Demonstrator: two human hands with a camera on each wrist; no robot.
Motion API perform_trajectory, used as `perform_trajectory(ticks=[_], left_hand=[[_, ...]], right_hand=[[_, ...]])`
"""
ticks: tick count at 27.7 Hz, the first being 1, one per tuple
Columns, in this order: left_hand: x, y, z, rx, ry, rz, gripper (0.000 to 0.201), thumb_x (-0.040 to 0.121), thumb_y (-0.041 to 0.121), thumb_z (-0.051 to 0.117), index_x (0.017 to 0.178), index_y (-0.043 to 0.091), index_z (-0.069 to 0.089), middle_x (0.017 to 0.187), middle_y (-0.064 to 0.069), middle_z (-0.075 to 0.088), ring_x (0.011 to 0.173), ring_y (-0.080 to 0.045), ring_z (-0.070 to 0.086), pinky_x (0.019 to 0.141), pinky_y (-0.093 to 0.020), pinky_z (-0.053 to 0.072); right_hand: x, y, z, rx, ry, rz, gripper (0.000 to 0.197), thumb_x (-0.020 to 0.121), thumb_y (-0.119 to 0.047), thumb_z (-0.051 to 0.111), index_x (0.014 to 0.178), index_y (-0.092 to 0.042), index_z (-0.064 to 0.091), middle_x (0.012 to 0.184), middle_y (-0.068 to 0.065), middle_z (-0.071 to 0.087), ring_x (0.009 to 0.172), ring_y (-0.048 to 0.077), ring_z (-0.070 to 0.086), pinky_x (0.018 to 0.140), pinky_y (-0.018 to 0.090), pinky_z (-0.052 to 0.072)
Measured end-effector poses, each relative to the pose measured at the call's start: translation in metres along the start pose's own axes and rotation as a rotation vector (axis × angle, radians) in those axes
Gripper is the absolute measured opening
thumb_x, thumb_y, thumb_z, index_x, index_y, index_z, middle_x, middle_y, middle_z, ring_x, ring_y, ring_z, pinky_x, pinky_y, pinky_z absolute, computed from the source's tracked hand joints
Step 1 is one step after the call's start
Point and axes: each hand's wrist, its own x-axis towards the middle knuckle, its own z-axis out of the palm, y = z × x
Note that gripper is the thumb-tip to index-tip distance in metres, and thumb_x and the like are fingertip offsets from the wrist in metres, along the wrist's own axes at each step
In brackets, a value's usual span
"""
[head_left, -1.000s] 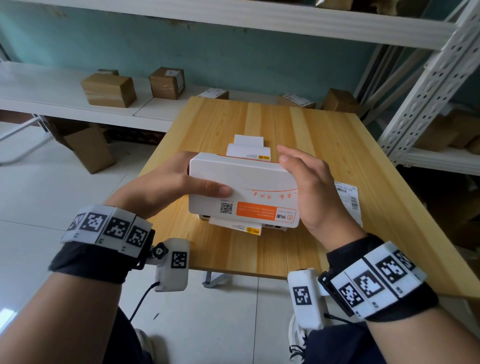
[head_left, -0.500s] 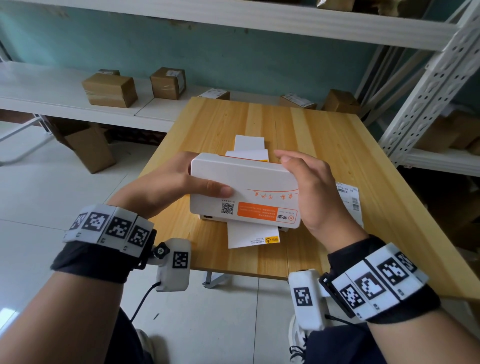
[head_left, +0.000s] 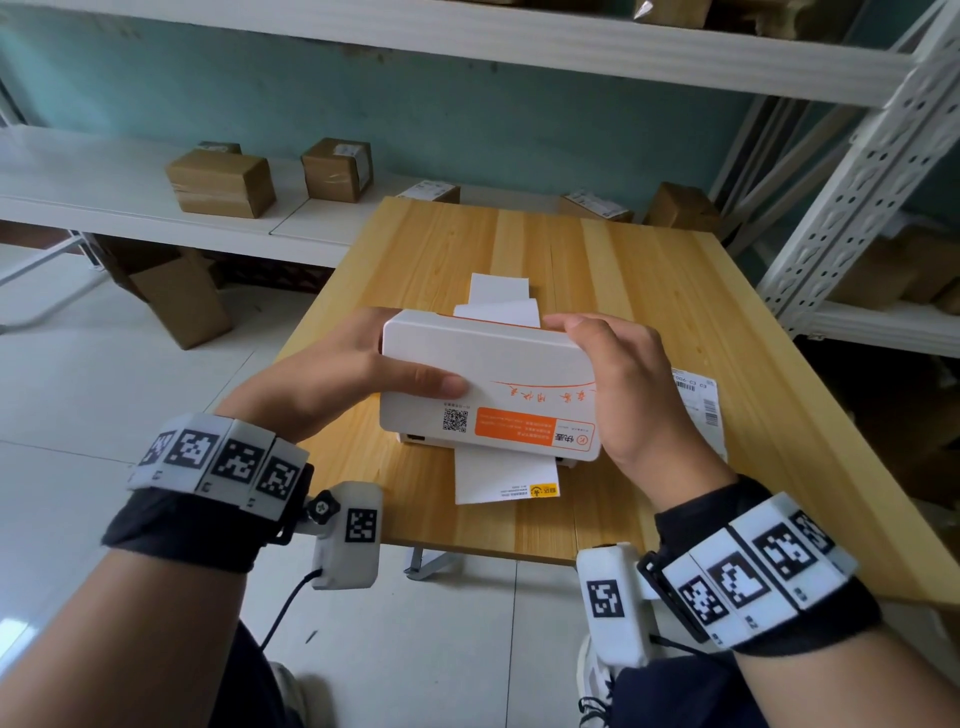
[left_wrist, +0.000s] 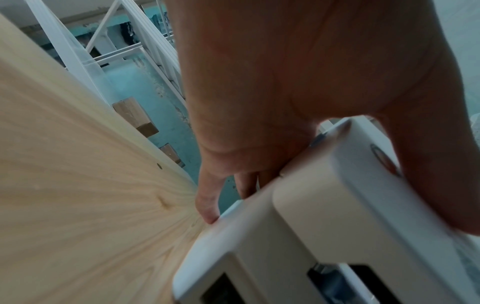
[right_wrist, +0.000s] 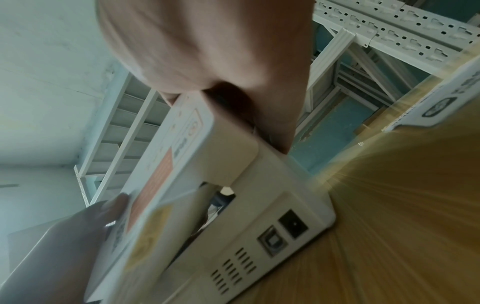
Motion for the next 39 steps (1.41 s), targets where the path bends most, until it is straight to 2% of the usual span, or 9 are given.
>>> perform_trajectory(ticks=[5,9,11,14,19,27,30,36,39], left_hand=[[0.0,0.0,-0.001,0.006,-0.01,0.006,0.053,0.075,0.019,0.077,0.125,0.013,0.063,0.114,-0.011,0.076,0.103,-0.031,0.073,0.094,-0.059,0.055],[0.003,-0.007,-0.002,-0.097,0.05,-0.025,0.1,0.059,0.029,0.089,0.146,0.031,0.039,0.126,0.016,0.068,0.109,-0.015,0.071,0.091,-0.038,0.06],[0.003,-0.007,-0.003,-0.084,0.061,0.04,0.107,0.059,0.022,0.09,0.148,0.036,0.032,0.136,0.023,0.056,0.114,-0.011,0.067,0.086,-0.032,0.061],[0.001,0.0,-0.003,0.026,0.073,0.184,0.103,0.066,0.013,0.091,0.148,0.037,0.034,0.143,0.016,0.054,0.127,-0.008,0.059,0.097,-0.033,0.055],[-0.003,0.012,0.001,0.08,0.089,0.239,0.054,0.067,0.001,0.084,0.119,0.01,0.071,0.126,0.002,0.07,0.122,-0.008,0.061,0.095,-0.041,0.057],[-0.008,0.004,-0.005,0.241,0.038,0.121,0.096,0.057,0.006,0.096,0.133,0.045,0.053,0.139,0.025,0.052,0.129,-0.007,0.053,0.087,-0.036,0.061],[-0.008,0.003,-0.007,0.347,0.046,0.168,0.091,0.054,0.015,0.097,0.13,0.042,0.055,0.145,0.034,0.042,0.141,-0.004,0.038,0.103,-0.041,0.051],[-0.006,0.002,-0.007,0.28,0.066,0.144,0.079,0.056,0.015,0.097,0.123,0.038,0.061,0.127,0.018,0.061,0.124,-0.008,0.055,0.088,-0.037,0.061],[-0.006,0.002,-0.005,0.246,0.069,0.199,0.073,0.059,0.011,0.094,0.122,0.03,0.06,0.128,0.015,0.058,0.127,-0.008,0.052,0.098,-0.038,0.057]], right_hand=[[0.001,0.002,-0.001,-0.001,-0.024,-0.018,0.054,0.089,-0.042,0.042,0.096,0.009,0.059,0.082,0.02,0.063,0.08,0.039,0.061,0.062,0.04,0.043],[0.003,0.005,0.0,0.003,-0.003,0.021,0.059,0.086,-0.046,0.042,0.095,0.011,0.057,0.084,0.028,0.064,0.082,0.047,0.063,0.062,0.042,0.042],[0.004,0.006,0.001,-0.006,0.004,0.04,0.063,0.085,-0.048,0.042,0.094,0.012,0.057,0.083,0.03,0.064,0.08,0.047,0.065,0.06,0.042,0.042],[0.005,0.007,0.001,-0.028,0.011,0.049,0.061,0.086,-0.048,0.043,0.092,0.01,0.059,0.081,0.028,0.065,0.078,0.046,0.066,0.06,0.041,0.042],[0.006,0.007,0.001,-0.035,0.036,0.035,0.056,0.087,-0.043,0.045,0.093,0.011,0.057,0.08,0.03,0.063,0.078,0.05,0.062,0.058,0.04,0.039],[0.005,0.007,-0.001,-0.04,0.036,0.027,0.055,0.091,-0.042,0.044,0.083,0.012,0.049,0.076,0.032,0.058,0.073,0.051,0.061,0.056,0.039,0.036],[0.006,0.008,0.001,-0.031,0.037,0.048,0.06,0.089,-0.047,0.044,0.088,0.013,0.051,0.08,0.035,0.059,0.076,0.051,0.062,0.057,0.039,0.038],[0.008,0.009,0.002,-0.065,0.082,0.053,0.063,0.09,-0.045,0.037,0.092,0.014,0.056,0.077,0.031,0.062,0.071,0.045,0.066,0.054,0.037,0.038],[0.006,0.01,0.006,-0.073,0.118,0.065,0.065,0.086,-0.047,0.038,0.089,0.016,0.054,0.075,0.03,0.062,0.069,0.043,0.066,0.055,0.038,0.039]])
